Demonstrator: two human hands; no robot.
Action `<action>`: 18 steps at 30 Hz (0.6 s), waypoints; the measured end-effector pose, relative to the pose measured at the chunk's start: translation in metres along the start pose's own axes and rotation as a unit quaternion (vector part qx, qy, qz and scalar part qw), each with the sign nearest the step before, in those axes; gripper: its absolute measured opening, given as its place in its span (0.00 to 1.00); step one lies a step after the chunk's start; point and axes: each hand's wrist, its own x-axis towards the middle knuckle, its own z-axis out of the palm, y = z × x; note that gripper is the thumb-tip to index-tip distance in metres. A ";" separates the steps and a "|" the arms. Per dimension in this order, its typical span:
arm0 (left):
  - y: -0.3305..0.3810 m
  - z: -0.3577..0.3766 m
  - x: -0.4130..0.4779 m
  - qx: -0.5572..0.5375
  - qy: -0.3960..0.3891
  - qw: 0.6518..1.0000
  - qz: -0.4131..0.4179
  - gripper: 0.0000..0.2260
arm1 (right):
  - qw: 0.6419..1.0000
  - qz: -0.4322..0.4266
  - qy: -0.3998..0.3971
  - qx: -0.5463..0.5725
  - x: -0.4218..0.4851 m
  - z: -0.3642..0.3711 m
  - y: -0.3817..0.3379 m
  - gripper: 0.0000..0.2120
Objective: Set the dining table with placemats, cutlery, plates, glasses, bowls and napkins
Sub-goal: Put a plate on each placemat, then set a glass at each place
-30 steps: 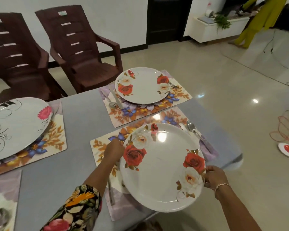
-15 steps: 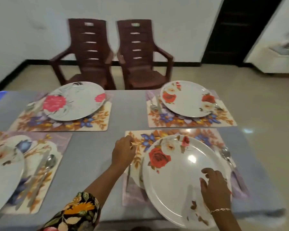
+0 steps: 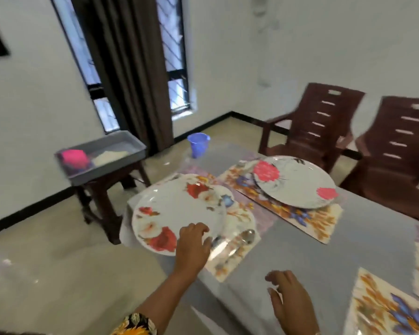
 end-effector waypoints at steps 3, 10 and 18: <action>-0.059 -0.038 0.021 -0.033 0.040 0.997 -0.058 0.09 | 0.998 -0.045 -0.034 0.015 0.042 0.046 -0.055 0.25; -0.191 -0.130 0.068 -0.044 0.100 0.986 -0.122 0.06 | 0.988 -0.106 -0.098 0.063 0.126 0.152 -0.197 0.21; -0.289 -0.183 0.109 -0.061 0.100 0.979 -0.167 0.07 | 0.975 -0.092 -0.160 0.120 0.199 0.229 -0.304 0.11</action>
